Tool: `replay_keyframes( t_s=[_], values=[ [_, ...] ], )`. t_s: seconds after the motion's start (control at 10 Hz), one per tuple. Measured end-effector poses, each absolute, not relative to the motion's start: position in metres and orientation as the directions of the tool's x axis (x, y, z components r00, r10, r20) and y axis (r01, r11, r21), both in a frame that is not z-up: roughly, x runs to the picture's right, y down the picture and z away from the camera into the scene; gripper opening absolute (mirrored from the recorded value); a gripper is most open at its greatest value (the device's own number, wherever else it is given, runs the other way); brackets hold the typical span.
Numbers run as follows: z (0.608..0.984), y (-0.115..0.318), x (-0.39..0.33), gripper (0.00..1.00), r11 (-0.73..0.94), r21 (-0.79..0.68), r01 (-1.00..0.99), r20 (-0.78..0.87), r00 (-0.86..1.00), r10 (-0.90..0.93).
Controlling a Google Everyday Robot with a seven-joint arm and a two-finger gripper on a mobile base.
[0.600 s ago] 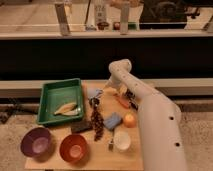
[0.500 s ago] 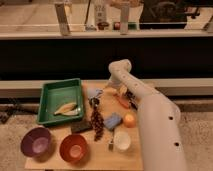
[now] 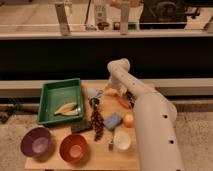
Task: Place pepper in tray
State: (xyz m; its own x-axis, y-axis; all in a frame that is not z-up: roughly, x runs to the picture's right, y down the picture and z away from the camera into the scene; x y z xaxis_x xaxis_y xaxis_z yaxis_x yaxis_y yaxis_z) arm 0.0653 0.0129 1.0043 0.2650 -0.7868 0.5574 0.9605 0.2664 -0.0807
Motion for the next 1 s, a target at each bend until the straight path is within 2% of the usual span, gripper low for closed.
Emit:
replay_keyframes(
  t_s=[0.2, 0.4, 0.5, 0.6, 0.7, 1.0],
  values=[
    [1.0057, 0.0152, 0.0629, 0.79, 0.245, -0.080, 0.966, 0.560, 0.247, -0.791],
    [1.0062, 0.0171, 0.0633, 0.66, 0.232, -0.081, 0.969, 0.565, 0.236, -0.791],
    [1.0067, 0.0184, 0.0638, 0.55, 0.227, -0.083, 0.970, 0.567, 0.233, -0.790],
    [1.0064, 0.0177, 0.0649, 0.51, 0.227, -0.085, 0.970, 0.566, 0.234, -0.790],
    [1.0069, 0.0187, 0.0644, 0.51, 0.224, -0.087, 0.971, 0.569, 0.233, -0.788],
    [1.0074, 0.0191, 0.0628, 0.72, 0.214, -0.092, 0.972, 0.572, 0.228, -0.788]
  ],
)
